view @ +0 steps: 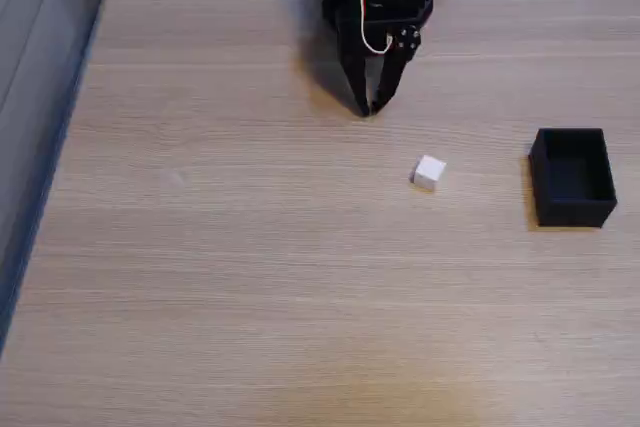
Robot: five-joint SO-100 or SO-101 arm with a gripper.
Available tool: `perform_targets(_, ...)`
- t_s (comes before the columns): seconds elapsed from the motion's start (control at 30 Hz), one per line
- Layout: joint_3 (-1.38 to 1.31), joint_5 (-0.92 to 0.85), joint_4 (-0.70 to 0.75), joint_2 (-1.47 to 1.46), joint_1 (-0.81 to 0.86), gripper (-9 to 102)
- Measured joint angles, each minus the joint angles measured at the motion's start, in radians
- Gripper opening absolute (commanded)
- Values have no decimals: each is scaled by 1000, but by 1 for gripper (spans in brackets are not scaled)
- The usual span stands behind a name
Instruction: Pick a white block and place it in the black box.
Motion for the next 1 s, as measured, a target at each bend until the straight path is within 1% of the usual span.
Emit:
perform_targets(0.17, -21, 8, -17, -71, 2, 6)
perform_targets(0.37, -110, 44, -29, -189, -23, 8)
perform_targets(0.57, -224, 84, -35, -316, -57, 15)
perform_targets(0.6, -244, 94, -35, -344, -69, 19)
perform_targets(0.7, -308, 137, -44, -425, -109, 22)
perform_targets(0.8, -370, 170, -55, -508, -146, 23)
perform_targets(1.0, -469, 262, -121, -652, -235, 24)
